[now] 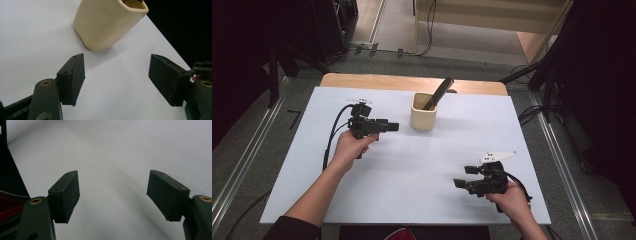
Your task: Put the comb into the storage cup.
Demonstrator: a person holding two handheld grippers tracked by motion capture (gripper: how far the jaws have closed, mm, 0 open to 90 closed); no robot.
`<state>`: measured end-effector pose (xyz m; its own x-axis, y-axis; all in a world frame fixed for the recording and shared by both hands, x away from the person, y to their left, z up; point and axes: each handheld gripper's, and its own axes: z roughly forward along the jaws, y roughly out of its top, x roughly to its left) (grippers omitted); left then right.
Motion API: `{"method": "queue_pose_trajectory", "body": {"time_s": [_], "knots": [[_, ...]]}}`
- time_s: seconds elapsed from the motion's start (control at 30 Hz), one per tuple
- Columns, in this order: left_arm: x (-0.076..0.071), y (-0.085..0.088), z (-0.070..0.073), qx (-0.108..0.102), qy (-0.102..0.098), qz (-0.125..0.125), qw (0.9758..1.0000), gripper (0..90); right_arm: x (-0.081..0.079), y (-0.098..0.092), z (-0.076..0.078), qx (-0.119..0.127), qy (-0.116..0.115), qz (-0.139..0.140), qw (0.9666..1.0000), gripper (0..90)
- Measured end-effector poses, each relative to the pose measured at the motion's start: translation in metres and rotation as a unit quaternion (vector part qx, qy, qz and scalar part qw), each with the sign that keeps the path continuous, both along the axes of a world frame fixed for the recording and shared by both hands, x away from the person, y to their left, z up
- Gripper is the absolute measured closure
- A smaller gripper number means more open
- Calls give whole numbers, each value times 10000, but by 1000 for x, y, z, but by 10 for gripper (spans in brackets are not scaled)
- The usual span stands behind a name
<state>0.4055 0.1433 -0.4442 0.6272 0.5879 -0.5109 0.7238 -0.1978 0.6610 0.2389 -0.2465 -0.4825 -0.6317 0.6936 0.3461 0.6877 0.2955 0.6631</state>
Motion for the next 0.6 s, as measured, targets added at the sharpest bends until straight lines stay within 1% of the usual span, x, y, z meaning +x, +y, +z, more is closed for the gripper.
{"method": "queue_pose_trajectory", "body": {"time_s": [0.1,0.13,0.2,0.27,0.33,0.43,0.53,0.57,0.6], "knots": [[-5,1,-2,13,59,-68,10000,309,0,0,0,-2,-9,7,10000,243],[-8,1,-3,70,63,-111,9999,308,0,0,0,-14,-7,-1,10000,243],[-10,2,-3,63,49,-124,9999,308,1,0,0,-6,-7,7,10000,243],[-12,3,-4,14,91,-125,9999,308,1,0,0,-1,-17,0,10000,243],[-16,4,-4,27,58,-159,9999,308,1,-1,0,-19,-19,-16,10000,243],[-22,5,-4,62,79,-214,9997,308,1,-1,0,-13,-20,-23,10000,243],[-28,6,-4,38,72,-275,9996,307,1,-1,-1,-20,-19,-31,10000,243],[-32,7,-3,47,17,-287,9996,302,2,-1,-1,-23,-12,-34,10000,243],[-32,7,-3,47,17,-287,9996,302,2,-1,-1,-23,-12,-34,10000,243]]}}
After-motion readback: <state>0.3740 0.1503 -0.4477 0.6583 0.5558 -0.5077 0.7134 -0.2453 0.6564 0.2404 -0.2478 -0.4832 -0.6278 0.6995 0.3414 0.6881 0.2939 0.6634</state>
